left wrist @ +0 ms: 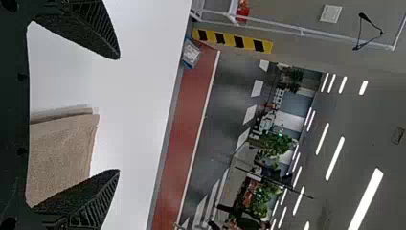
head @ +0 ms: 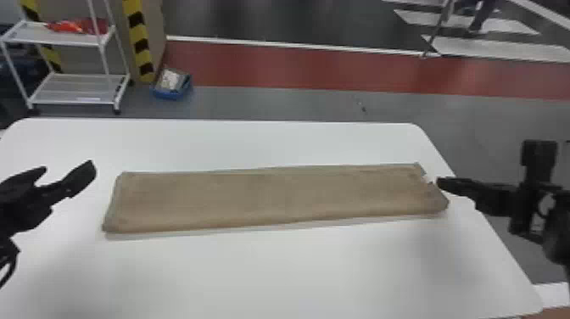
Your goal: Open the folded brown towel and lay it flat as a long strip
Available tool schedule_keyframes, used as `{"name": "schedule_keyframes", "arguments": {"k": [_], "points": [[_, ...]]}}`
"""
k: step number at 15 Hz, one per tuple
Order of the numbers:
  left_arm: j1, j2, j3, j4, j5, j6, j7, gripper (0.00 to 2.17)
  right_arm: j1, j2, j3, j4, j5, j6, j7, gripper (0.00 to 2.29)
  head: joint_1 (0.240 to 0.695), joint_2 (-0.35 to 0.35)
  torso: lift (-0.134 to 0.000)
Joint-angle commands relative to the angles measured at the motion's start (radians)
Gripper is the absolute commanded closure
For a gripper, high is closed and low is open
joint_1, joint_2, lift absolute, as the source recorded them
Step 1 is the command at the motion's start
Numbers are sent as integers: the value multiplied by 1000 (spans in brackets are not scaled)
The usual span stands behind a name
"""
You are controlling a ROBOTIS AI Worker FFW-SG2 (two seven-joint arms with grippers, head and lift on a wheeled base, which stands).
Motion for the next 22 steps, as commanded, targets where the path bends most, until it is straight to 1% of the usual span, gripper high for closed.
{"name": "schedule_keyframes", "arguments": {"k": [1, 3, 4, 5, 6, 7, 10, 12, 13, 15, 16, 17, 20, 22], "points": [[4, 8, -5, -15, -7, 6, 0, 39, -40, 3, 10, 35, -6, -41, -2, 22, 695, -154, -123], [5, 20, -5, -37, -8, 58, 0, 39, -67, 1, 11, 35, 3, -41, -4, 46, 695, -151, -123], [-5, 30, -5, -45, -5, 144, 0, 56, -94, -6, 10, 39, 12, -38, 4, 124, 695, -151, -123], [-22, 31, -2, -45, 15, 181, -2, 93, -123, -22, 14, 78, 14, -38, 41, 306, 695, -152, -123], [-41, 31, -4, -42, 27, 209, -3, 93, -159, -31, 16, 113, 17, -35, 99, 319, 695, -155, -123], [-58, 31, -5, -38, 32, 267, -3, 93, -181, -39, 24, 131, 17, -23, 133, 319, 695, -157, -123], [-91, 31, -23, -22, 32, 301, 3, 93, -189, -48, 50, 145, 32, -20, 174, 319, 695, -157, -123], [-111, 31, -45, -5, 22, 313, 11, 93, -189, -49, 62, 159, 60, -20, 188, 319, 695, -157, -123], [-125, 33, -68, 12, 7, 316, 20, 93, -195, -57, 68, 176, 69, -23, 199, 319, 695, -157, -123], [-159, 37, -122, 51, -34, 331, 28, 90, -227, -69, 70, 240, 78, -38, 243, 316, 695, -162, -123], [-180, 37, -145, 72, -56, 341, 31, 90, -236, -80, 82, 268, 78, -60, 245, 316, 695, -166, -123], [-197, 36, -160, 97, -68, 341, 35, 90, -241, -83, 85, 291, 80, -84, 245, 316, 695, -170, -123], [-226, 36, -166, 139, -71, 341, 40, 90, -241, -83, 85, 329, 78, -146, 245, 316, 695, -185, -123], [-237, 36, -166, 166, -90, 341, 40, 87, -242, -82, 85, 363, 72, -198, 243, 316, 695, -184, -123]]}}
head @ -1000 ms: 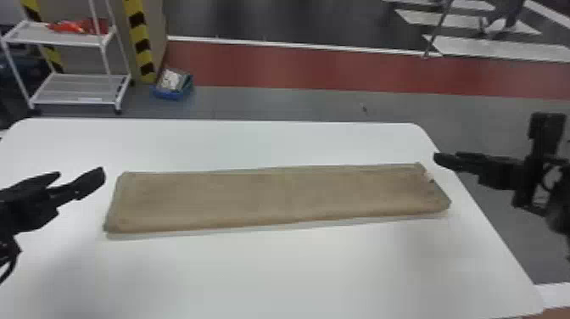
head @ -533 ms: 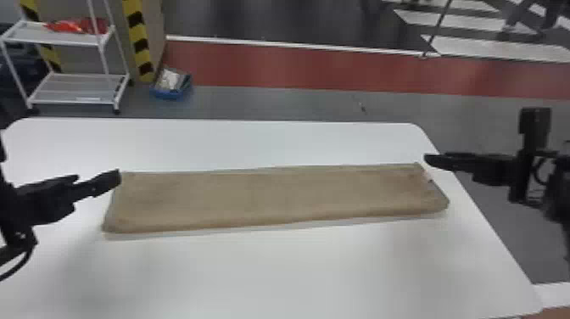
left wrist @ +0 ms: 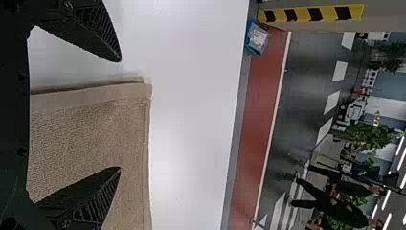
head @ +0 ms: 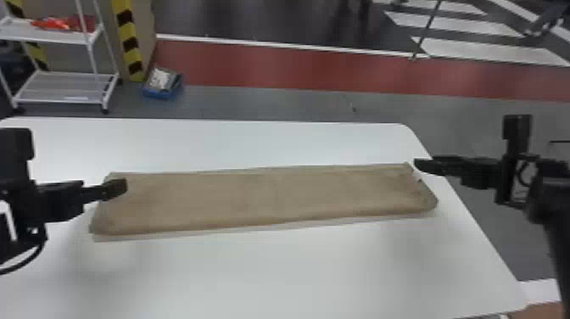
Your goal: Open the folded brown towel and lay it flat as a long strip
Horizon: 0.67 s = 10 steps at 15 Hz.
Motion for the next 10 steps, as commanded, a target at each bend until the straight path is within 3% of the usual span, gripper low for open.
{"name": "schedule_keyframes", "arguments": {"k": [1, 6, 10], "points": [[-20, 0, -8, 42, -12, -3, 0, 87, -4, 3, 0, 46, -6, -68, -8, 316, 695, -182, -123], [-26, -5, -17, 57, -3, -28, -11, 87, -9, 11, -5, 72, -18, -111, -22, 316, 695, -179, -123], [6, -26, -28, 44, -3, -110, -2, 87, 10, 52, -46, 43, -37, -135, -26, 252, 695, -183, -123]]}}
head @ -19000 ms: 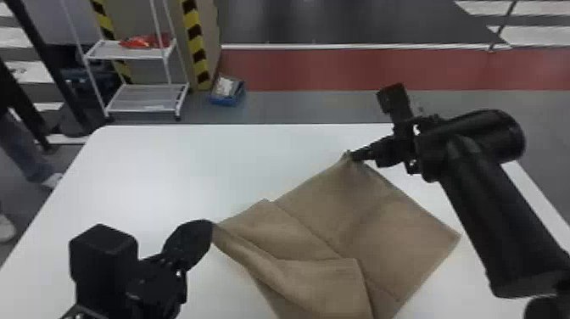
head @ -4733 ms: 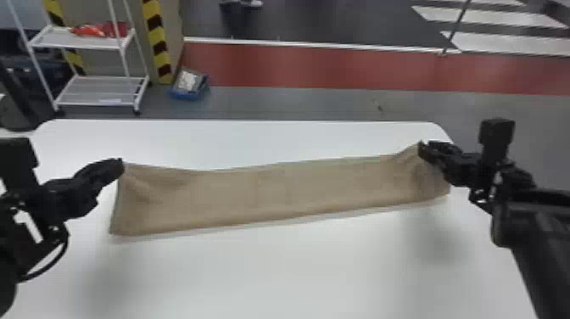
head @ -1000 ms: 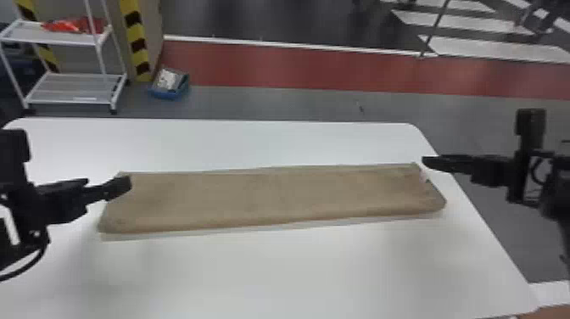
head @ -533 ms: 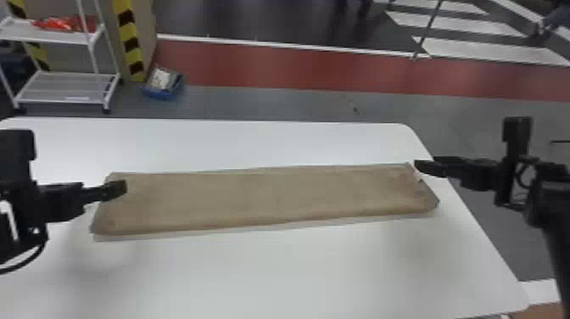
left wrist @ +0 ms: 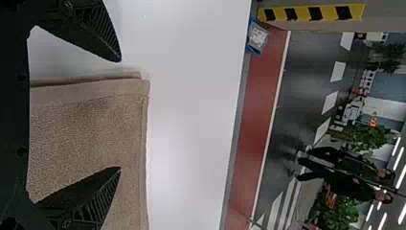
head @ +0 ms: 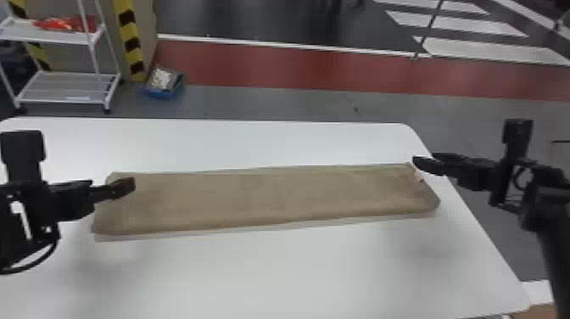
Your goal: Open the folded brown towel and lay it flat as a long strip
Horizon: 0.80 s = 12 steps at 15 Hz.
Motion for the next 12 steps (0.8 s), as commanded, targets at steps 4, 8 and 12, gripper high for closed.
{"name": "schedule_keyframes", "arguments": {"k": [4, 8, 12], "points": [[35, -10, 0, -19, -1, -36, 0, 87, 35, 45, -21, -37, -5, -43, -17, 178, 695, -179, -123], [41, -10, -2, -27, -1, -39, 0, 87, 42, 46, -22, -37, -5, -50, -20, 174, 695, -177, -123], [64, -16, -3, -44, -1, -104, 1, 87, 108, 69, -30, -127, -41, -46, -48, 130, 695, -182, -123]]}}
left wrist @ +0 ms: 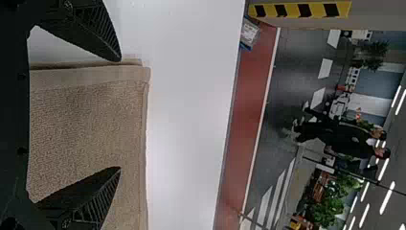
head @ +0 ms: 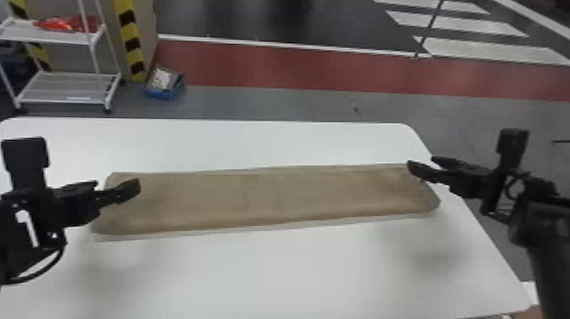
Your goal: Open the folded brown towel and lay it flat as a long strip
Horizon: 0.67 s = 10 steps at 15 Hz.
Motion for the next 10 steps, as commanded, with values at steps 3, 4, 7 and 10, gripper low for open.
{"name": "schedule_keyframes", "arguments": {"k": [3, 4, 7, 10], "points": [[71, -4, -18, -62, -5, -158, 39, 87, 124, 91, 3, -221, -34, 19, -57, 134, 695, -172, -123], [97, -4, -30, -90, -12, -219, 57, 83, 156, 123, 7, -281, -34, 19, -76, 134, 695, -165, -123], [189, -13, -61, -176, -40, -317, 100, 83, 289, 211, 49, -497, -77, 19, -151, 161, 695, -128, -123], [275, -21, -102, -237, -121, -437, 157, 83, 397, 278, 78, -643, -86, 19, -206, 164, 695, -102, -123]]}}
